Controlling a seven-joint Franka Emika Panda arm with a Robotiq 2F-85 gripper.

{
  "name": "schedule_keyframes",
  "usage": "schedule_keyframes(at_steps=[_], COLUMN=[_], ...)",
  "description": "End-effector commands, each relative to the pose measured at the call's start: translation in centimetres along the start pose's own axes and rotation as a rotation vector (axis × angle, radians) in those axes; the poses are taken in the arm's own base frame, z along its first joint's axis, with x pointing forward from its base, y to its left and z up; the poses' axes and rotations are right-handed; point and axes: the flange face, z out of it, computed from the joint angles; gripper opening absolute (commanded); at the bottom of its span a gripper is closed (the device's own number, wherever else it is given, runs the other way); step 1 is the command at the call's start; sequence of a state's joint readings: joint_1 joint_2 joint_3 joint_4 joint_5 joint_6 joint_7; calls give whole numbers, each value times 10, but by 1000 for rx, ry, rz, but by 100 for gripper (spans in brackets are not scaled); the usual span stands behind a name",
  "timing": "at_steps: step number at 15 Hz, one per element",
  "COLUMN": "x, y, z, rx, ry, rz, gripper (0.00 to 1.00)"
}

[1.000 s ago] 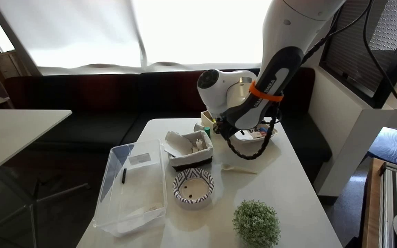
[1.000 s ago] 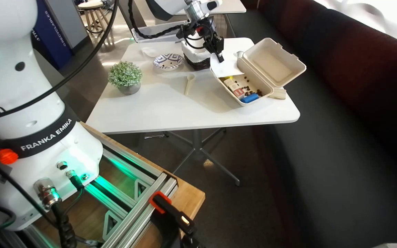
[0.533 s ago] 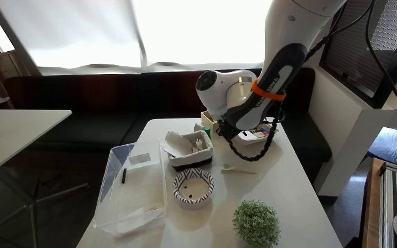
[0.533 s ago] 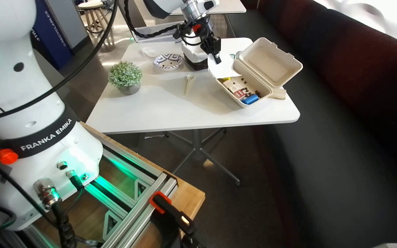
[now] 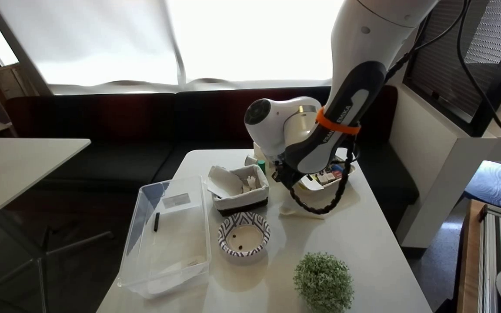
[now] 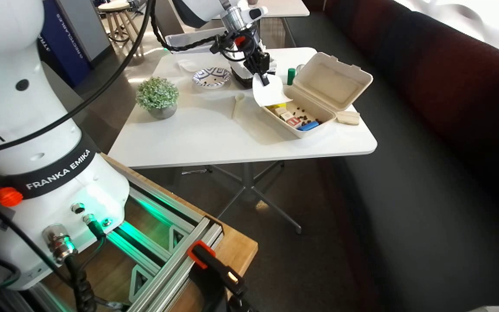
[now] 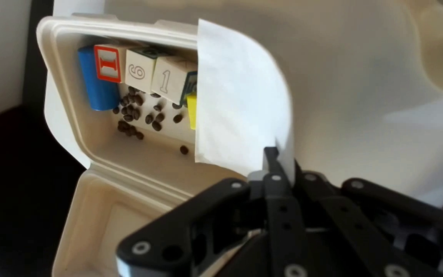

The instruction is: Remove the napkin from the takeaway pack and put it in the brown basket

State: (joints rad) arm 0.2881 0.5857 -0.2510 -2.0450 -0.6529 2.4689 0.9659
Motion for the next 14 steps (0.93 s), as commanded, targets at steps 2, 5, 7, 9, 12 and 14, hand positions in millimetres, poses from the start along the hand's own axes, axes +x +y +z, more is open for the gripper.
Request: schedule_keyframes(at_steps=[2, 5, 7, 9, 12, 14], x=[-5, -5, -6, -4, 0, -2], y=[-3, 0, 5, 10, 13, 12], z=[3, -5, -22, -45, -80, -98], rx=[-19, -25, -13, 19, 73, 120], ry=[-13, 5, 45, 130, 273, 362], rz=[-27, -14, -6, -12, -25, -52], gripper=[0, 0, 0, 0, 0, 0])
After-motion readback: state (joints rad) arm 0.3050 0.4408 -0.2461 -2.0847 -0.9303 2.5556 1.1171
